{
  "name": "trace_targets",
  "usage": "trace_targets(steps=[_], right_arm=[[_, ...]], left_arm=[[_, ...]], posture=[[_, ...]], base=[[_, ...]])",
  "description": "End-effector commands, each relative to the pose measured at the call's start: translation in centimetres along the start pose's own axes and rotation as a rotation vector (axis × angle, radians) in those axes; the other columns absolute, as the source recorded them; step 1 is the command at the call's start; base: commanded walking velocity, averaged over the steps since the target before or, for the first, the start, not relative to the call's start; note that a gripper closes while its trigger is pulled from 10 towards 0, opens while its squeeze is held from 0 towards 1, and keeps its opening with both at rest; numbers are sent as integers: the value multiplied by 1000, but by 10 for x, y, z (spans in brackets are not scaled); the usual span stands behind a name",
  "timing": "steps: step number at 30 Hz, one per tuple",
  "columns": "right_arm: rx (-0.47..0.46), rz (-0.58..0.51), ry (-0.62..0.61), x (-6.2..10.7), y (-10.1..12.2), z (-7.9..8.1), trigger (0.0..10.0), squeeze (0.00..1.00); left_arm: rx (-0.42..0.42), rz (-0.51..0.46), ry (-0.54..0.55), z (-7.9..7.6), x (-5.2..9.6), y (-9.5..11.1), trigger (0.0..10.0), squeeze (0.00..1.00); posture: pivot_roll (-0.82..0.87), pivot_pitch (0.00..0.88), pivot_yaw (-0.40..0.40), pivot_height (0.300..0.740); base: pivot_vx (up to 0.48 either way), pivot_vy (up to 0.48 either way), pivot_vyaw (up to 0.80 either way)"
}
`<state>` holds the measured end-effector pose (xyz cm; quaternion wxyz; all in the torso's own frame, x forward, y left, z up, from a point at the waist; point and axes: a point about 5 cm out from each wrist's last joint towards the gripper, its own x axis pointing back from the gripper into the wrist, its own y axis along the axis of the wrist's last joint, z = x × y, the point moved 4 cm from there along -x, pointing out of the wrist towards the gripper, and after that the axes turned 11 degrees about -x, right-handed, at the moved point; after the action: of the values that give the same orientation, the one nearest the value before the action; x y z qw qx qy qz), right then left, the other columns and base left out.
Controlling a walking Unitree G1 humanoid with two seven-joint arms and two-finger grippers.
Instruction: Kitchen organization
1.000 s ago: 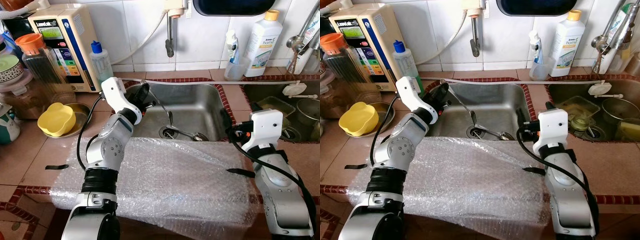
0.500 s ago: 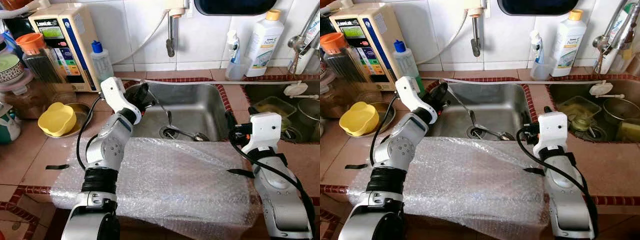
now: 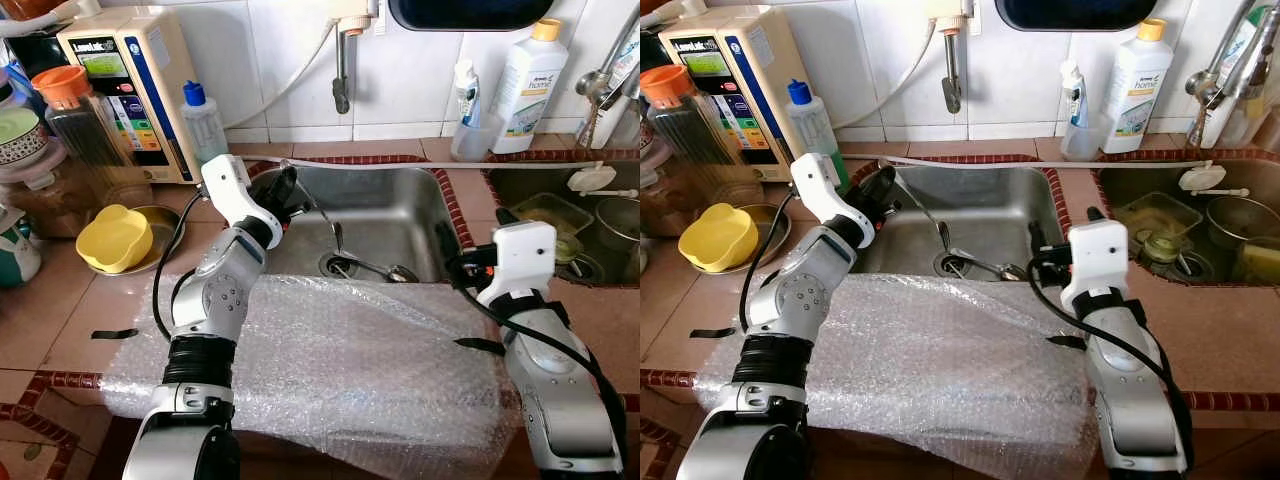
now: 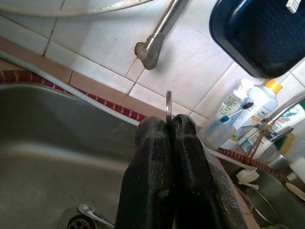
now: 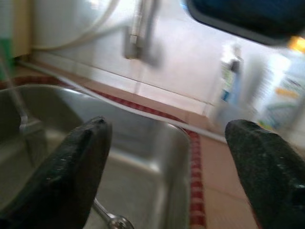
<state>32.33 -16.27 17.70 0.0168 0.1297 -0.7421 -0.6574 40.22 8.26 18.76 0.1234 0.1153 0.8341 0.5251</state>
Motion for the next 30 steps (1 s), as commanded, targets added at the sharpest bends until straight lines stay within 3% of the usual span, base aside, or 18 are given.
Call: trace_targets(steps=[1, 9, 24, 28, 29, 30], right_arm=[[21, -4, 37, -5, 0, 5, 10000, 1000], [18, -10, 33, -15, 1, -3, 10000, 1000], [49, -32, 113, -21, 1, 6, 10000, 1000], [94, -63, 44, -23, 7, -7, 10000, 1000], [106, -67, 15, -22, 7, -11, 9333, 937], [109, -69, 2, -22, 7, -14, 9333, 937]], left_arm=[[-17, -20, -6, -1, -3, 8, 2863, 0], [-21, -24, 4, 2, 0, 10, 2863, 0], [-23, -25, 4, 1, 0, 11, 2941, 0], [-23, -26, 7, 2, 1, 11, 2980, 0], [-23, -26, 8, 2, 1, 11, 3059, 0], [-23, -25, 9, 3, 1, 11, 3059, 0]], posture=[[-27, 0, 109, 740], [-9, 0, 102, 740], [-4, 0, 108, 740], [0, 0, 106, 740], [1, 0, 107, 740], [2, 0, 108, 740]], base=[[0, 0, 0], [0, 0, 0], [0, 0, 0], [0, 0, 0], [0, 0, 0], [0, 0, 0]])
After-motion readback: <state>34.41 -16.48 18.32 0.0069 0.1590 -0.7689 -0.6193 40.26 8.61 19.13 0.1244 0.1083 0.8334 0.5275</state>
